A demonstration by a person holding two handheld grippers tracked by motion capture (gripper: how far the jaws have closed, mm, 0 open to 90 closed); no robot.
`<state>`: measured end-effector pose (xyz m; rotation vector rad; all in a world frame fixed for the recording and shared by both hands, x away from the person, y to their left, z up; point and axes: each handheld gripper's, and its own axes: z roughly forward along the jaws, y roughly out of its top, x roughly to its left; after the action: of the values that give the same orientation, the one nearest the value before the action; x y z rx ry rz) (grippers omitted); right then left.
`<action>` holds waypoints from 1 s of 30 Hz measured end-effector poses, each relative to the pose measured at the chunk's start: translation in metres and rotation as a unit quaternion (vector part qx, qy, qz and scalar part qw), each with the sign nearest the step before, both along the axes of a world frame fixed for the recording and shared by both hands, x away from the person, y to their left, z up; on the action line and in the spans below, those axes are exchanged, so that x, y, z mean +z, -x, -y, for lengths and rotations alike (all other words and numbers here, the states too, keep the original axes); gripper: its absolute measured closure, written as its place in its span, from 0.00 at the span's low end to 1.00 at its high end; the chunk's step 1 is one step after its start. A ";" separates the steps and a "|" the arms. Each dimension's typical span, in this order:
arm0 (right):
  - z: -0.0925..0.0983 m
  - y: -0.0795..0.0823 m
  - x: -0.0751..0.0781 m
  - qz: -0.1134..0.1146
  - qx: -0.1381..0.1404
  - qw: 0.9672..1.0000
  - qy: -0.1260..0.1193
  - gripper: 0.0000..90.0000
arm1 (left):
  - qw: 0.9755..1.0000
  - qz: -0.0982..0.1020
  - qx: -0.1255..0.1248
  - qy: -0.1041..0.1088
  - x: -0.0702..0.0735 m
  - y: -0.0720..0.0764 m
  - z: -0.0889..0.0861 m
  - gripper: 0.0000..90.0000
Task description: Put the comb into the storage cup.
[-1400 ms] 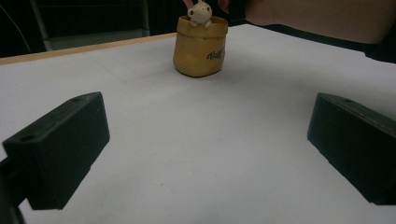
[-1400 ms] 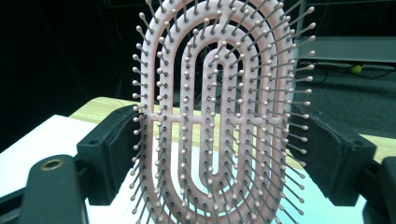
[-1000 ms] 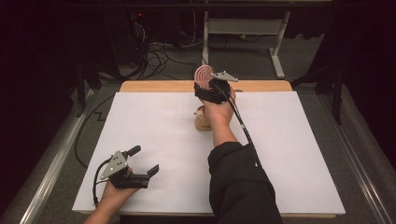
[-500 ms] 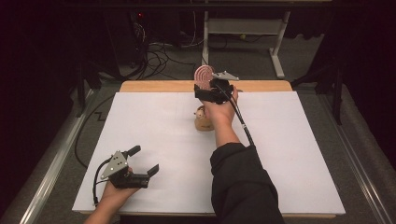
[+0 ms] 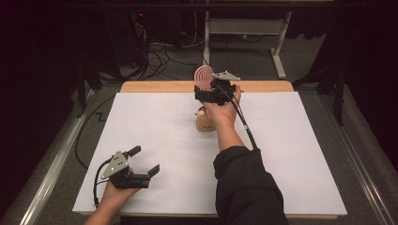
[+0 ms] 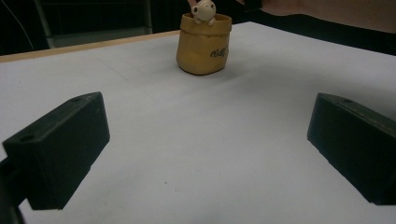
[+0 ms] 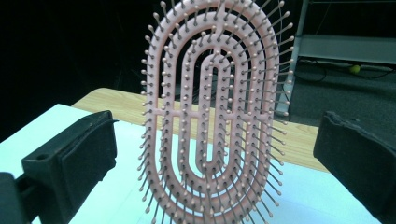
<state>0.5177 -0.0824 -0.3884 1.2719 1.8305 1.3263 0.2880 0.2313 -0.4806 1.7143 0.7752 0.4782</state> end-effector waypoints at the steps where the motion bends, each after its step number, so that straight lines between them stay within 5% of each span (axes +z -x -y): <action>1: 0.000 0.002 0.001 0.002 0.001 1.000 0.000 0.00 | 1.000 -0.001 0.000 0.000 0.000 0.000 0.000 0.00; 14: 0.013 0.024 0.010 0.010 0.010 1.000 -0.002 0.00 | 1.000 -0.003 0.003 0.003 0.000 -0.001 0.000 0.00; 30: 0.034 0.050 -0.009 0.000 0.019 1.000 0.010 0.00 | 1.000 -0.002 0.002 -0.002 0.000 -0.001 0.003 0.00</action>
<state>0.4677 -0.1161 -0.3973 1.2323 1.8725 1.3257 0.2892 0.2283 -0.4806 1.7184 0.7819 0.4792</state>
